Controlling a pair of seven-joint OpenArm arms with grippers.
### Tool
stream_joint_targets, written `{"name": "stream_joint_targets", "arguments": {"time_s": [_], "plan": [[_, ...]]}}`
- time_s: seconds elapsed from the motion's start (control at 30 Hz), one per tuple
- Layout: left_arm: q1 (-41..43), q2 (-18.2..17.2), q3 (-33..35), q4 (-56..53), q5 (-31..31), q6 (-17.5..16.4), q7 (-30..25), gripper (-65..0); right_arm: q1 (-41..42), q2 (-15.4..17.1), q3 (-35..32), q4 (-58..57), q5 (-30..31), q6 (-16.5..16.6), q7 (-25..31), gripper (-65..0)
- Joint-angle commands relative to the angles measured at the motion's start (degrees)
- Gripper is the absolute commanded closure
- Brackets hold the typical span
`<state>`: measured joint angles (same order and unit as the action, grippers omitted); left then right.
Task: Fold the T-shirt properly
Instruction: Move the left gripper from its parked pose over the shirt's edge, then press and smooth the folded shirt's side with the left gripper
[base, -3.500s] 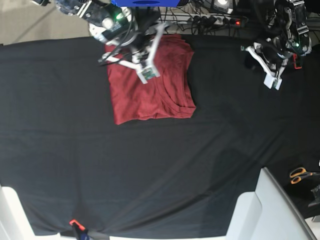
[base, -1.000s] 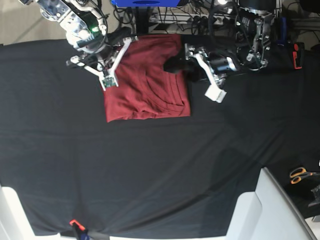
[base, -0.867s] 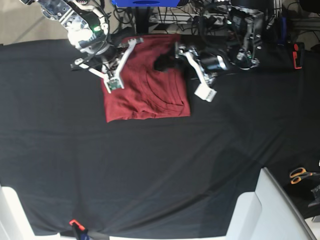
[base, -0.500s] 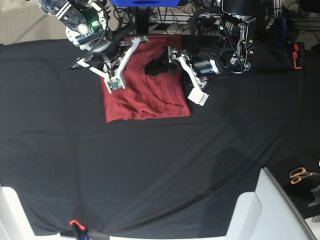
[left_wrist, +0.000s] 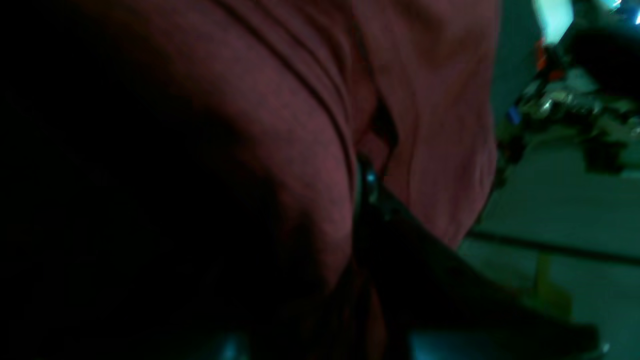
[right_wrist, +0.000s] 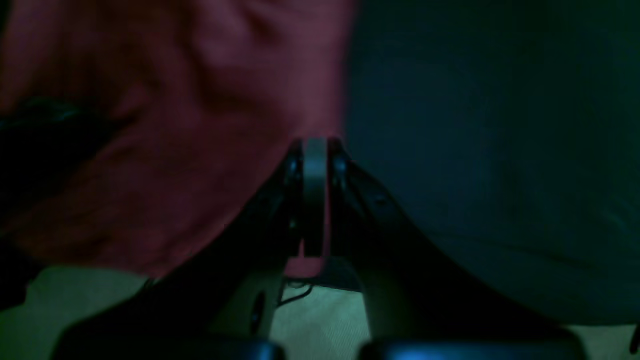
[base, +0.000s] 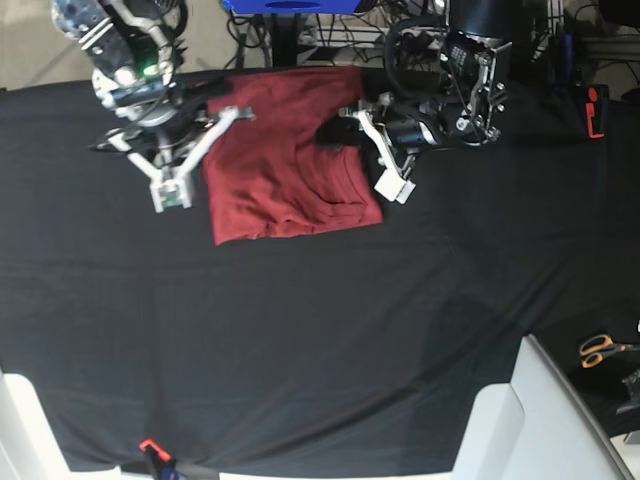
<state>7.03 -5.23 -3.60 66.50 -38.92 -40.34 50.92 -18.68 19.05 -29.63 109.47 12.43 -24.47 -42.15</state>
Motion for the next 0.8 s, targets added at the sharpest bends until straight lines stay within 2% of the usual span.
{"name": "stream_joint_targets", "arguments": {"time_s": [0.0, 0.1, 0.2, 0.43, 0.6, 0.67, 0.77], "plan": [[-0.4, -1.7, 1.1, 2.6, 1.5, 0.3, 3.3, 0.0, -0.2, 0.2, 0.9, 1.1, -0.4, 0.2, 1.0, -1.5], [-2.3, -4.7, 6.3, 7.9, 1.5, 0.3, 6.3, 0.0, -0.2, 0.2, 1.8, 1.1, -0.4, 0.2, 1.0, -1.5], [-7.2, -8.5, 14.4, 8.5, 1.5, 0.3, 9.2, 0.0, -0.2, 0.1, 1.8, 1.1, -0.4, 0.2, 1.0, -1.5], [-20.1, -16.2, 35.0, 7.0, 1.5, 0.7, 9.7, 0.0, -0.4, -0.2, 1.8, 1.1, -0.4, 0.2, 1.0, -1.5], [-30.4, -18.1, 53.7, 2.6, 3.5, 2.8, 9.3, 0.0, -0.4, -0.2, 1.8, 1.1, -0.4, 0.2, 1.0, -1.5], [-32.6, -17.7, 58.8, 2.3, 8.0, 3.1, 9.3, 0.0, -0.4, -0.2, 1.8, 1.1, -0.4, 0.2, 1.0, -1.5], [-33.6, -15.3, 60.9, 2.5, 17.0, 2.8, 9.3, 0.0, -0.3, -0.2, 1.8, 1.1, -0.4, 0.0, 1.0, -1.5]]}}
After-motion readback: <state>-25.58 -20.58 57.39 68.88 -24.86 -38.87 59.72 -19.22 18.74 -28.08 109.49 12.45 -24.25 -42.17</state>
